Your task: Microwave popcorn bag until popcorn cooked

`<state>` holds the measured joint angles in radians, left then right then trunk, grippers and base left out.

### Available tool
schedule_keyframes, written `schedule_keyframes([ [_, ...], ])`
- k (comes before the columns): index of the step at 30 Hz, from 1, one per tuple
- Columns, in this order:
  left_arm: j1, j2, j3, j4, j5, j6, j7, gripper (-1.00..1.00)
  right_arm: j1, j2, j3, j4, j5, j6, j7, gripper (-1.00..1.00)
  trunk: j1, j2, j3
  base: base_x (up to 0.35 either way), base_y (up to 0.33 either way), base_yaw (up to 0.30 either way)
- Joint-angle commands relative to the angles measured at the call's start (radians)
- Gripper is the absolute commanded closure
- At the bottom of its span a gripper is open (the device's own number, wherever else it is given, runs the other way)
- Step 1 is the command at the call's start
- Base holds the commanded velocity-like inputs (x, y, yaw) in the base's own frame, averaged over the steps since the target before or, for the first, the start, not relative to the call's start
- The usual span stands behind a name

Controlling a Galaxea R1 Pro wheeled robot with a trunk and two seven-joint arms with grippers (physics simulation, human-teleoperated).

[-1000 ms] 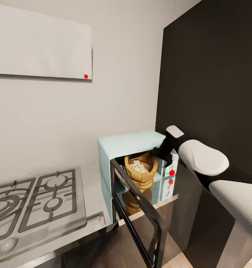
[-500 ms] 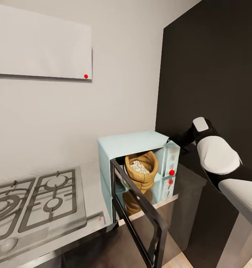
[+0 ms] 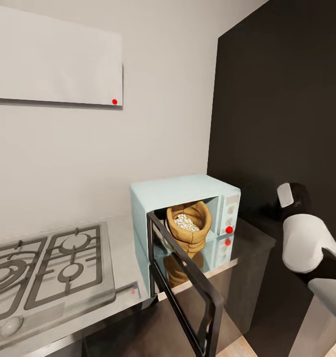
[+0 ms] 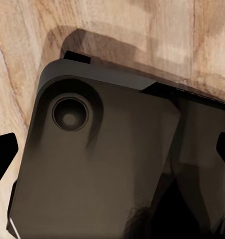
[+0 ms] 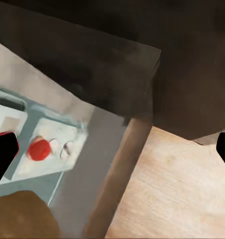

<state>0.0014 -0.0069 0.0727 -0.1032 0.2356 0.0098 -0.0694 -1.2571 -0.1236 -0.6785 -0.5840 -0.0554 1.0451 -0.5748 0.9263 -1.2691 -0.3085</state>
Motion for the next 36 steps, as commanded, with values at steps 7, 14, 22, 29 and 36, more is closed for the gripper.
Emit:
schedule_keyframes([
  [7,0.0,0.001,0.007,-0.001,0.004,0.001,-0.004,-1.0,0.258,-0.132,0.441,-0.454,-0.603,0.002,0.002,-1.0,0.0,-0.001,-0.001,0.0,0.0,0.0],
  [14,0.0,0.001,0.007,-0.001,0.004,0.001,-0.004,-1.0,0.638,-0.291,0.629,-0.815,-0.963,0.002,0.001,-1.0,0.0,-0.001,-0.001,0.0,0.0,0.0],
  [22,0.0,0.001,0.007,-0.001,0.004,0.001,-0.004,-1.0,0.851,-0.294,0.768,-0.926,-0.973,0.002,0.0,-1.0,0.0,-0.001,-0.001,0.0,0.0,0.0],
  [29,0.0,0.001,0.007,-0.002,0.004,0.001,-0.004,-1.0,0.867,-0.3,1.064,-0.946,-0.971,0.002,0.002,-1.0,0.0,-0.001,-0.001,0.0,0.0,0.0],
  [36,0.0,-0.001,0.007,-0.003,0.004,0.0,-0.004,-1.0,0.867,-0.304,1.083,-0.946,-0.957,0.002,0.034,-1.0,0.0,-0.001,-0.001,0.0,0.0,0.0],
])
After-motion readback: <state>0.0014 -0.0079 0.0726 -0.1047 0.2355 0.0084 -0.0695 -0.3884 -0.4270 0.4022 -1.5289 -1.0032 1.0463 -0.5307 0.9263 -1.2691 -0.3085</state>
